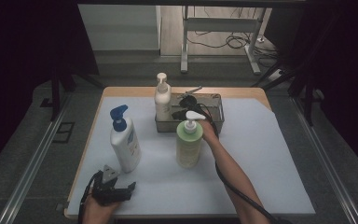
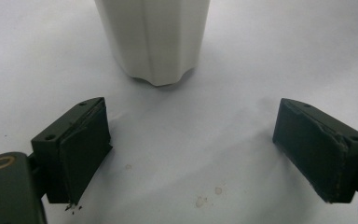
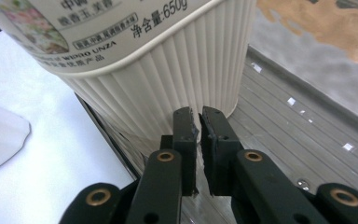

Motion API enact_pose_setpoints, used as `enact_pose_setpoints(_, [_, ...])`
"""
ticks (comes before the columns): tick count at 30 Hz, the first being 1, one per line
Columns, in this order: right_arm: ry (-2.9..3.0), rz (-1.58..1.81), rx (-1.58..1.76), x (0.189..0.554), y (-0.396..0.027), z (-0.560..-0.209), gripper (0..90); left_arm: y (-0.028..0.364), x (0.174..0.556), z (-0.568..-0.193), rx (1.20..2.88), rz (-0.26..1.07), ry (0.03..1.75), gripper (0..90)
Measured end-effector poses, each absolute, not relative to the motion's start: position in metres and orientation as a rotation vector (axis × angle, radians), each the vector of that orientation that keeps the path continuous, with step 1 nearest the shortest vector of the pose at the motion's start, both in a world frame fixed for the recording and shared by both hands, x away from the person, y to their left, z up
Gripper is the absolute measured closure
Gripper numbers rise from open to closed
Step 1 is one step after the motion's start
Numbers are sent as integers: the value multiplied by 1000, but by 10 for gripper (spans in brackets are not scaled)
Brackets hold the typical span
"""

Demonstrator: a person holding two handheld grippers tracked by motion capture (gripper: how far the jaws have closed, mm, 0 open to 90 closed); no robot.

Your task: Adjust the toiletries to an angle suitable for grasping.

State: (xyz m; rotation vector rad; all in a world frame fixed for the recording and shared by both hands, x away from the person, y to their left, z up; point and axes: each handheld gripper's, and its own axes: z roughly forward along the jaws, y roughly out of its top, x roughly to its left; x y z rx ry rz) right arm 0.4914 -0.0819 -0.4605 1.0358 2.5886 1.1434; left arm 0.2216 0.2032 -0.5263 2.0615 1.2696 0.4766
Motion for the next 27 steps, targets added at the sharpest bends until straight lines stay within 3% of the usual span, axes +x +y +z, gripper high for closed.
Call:
enact_pose_setpoints(6, [2567,1165,1037,490,-89,-454,806,203,222,-526,2061,478,1270,106])
enact_pose_setpoints(10, [2547,1184,1041,486,-96,-446,732,203,222,-526,2063,478,1269,106])
enact_pose_setpoints(16, [2520,1195,1058,481,-105,-438,551,203,222,-526,2061,477,1270,106])
enact_pose_setpoints(24, [2472,1206,1068,475,-119,-428,381,203,222,-526,2061,477,1270,106])
enact_pose_setpoints(27, [2460,1192,1066,473,-123,-425,356,203,222,-526,2062,478,1268,106])
